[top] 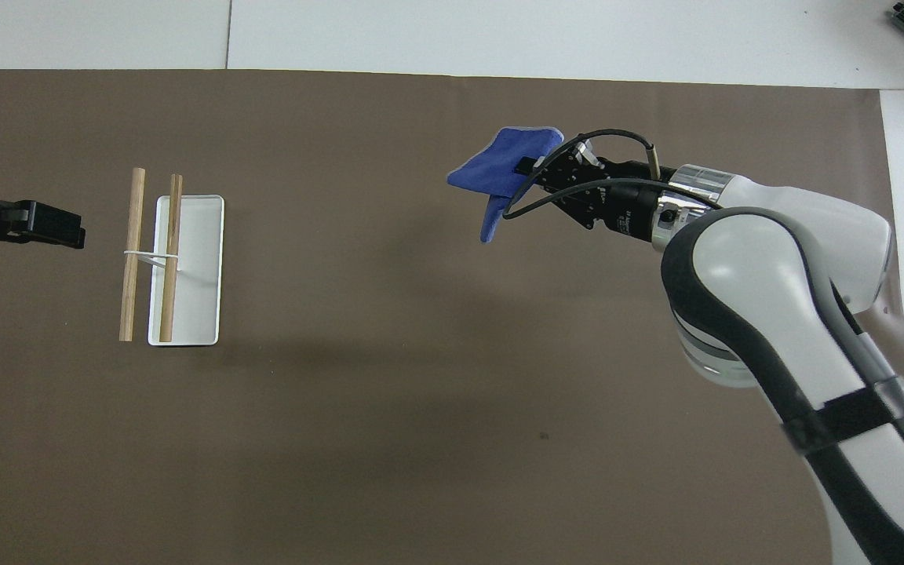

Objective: Right arm passes towel to left arm to hang
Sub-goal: 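Carry the towel with the right gripper while the left gripper approaches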

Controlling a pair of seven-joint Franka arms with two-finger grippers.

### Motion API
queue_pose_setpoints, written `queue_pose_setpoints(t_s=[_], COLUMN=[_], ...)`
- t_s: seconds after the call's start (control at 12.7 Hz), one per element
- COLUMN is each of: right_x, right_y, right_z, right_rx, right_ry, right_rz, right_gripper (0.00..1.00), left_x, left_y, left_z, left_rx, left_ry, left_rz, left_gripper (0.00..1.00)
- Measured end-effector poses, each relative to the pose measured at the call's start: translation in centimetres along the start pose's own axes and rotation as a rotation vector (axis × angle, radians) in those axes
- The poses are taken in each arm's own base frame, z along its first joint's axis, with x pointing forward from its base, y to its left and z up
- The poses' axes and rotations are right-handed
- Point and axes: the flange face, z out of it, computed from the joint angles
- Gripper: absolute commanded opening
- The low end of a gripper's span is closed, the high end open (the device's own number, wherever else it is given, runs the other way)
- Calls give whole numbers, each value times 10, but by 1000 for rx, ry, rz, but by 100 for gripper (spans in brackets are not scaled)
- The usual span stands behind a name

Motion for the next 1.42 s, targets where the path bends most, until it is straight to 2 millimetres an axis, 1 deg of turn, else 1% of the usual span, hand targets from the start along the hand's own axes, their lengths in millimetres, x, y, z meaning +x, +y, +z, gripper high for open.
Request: queue_pose_setpoints(t_s=[0.24, 0.39, 0.47, 0.55, 0.63, 0.71, 0.87, 1.02, 1.1, 1.18, 1.26, 1.42], right_x=[-30, -40, -44, -49, -55, -60, -60, -61, -64, -68, -74, -82], right_y=[-3, -5, -6, -8, -10, -11, -12, -12, -12, -13, -14, -13], right_z=[24, 30, 32, 34, 37, 39, 39, 39, 41, 43, 47, 51], right_rx=[30, 51, 62, 70, 73, 74, 74, 74, 74, 76, 80, 96], right_ry=[33, 22, 30, 37, 38, 39, 42, 41, 36, 28, 16, 2], right_rz=[36, 68, 83, 88, 86, 84, 83, 83, 92, 121, 156, 217], right_gripper=[0, 0, 0, 0, 0, 0, 0, 0, 0, 0, 0, 0], left_x=[0, -3, -5, -9, -14, -20, -30, -36, -36, -34, -30, -24], left_y=[7, 11, 18, 34, 54, 79, 125, 165, 179, 185, 186, 185], left_z=[-2, -8, -10, -8, 0, 10, 29, 32, 31, 31, 34, 50], left_rx=[0, -6, -32, -75, -123, -176, -274, -347, -381, -426, -481, -550], left_ry=[4, 13, 8, -5, -25, -46, -51, -21, -1, 16, 44, 98], left_rz=[11, 16, 15, -11, -73, -169, -393, -620, -720, -799, -869, -948], left_gripper=[100, 100, 100, 100, 100, 100, 100, 100, 100, 100, 100, 100])
